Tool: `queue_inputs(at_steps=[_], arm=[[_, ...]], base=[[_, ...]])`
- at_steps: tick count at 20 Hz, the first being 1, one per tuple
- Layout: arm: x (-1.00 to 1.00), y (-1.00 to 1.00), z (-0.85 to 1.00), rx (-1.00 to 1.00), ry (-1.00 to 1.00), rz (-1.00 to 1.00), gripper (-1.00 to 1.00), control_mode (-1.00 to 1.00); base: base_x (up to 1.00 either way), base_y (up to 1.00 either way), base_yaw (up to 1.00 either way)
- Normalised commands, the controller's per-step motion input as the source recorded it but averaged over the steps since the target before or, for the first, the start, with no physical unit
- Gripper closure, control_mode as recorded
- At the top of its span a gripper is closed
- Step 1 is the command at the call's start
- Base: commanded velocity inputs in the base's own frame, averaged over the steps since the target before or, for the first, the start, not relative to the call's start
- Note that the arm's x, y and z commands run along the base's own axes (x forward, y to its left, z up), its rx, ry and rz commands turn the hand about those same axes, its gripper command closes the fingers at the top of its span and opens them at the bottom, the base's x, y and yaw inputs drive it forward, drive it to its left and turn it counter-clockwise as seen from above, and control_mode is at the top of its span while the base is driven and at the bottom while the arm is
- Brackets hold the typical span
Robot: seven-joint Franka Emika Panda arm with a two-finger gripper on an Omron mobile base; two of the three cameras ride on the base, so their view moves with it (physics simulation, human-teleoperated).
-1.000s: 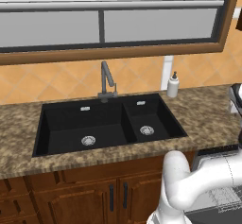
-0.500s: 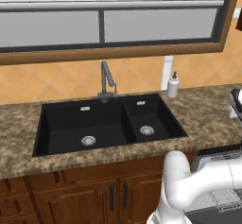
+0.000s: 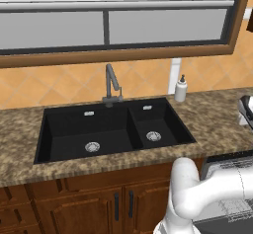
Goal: Pick up the cup and bowl from the counter, place them in the dishwasher, and close the dishwasher door.
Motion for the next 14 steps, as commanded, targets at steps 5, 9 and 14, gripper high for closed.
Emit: queue_inputs(at_steps=[5, 9, 14], arm=[[-0.05, 0.02, -0.01, 0.0, 0.03, 0.01, 1.0, -1.0], [-0.59, 0.17, 0.0, 0.0, 0.04, 0.0, 1.0, -1.0], [-1.0, 0.11, 0.1, 0.0, 0.01, 0.0, 1.0, -1.0]], base=[[0.0, 0.0, 0.0], [0.0, 0.0, 0.0], [0.0, 0.0, 0.0]])
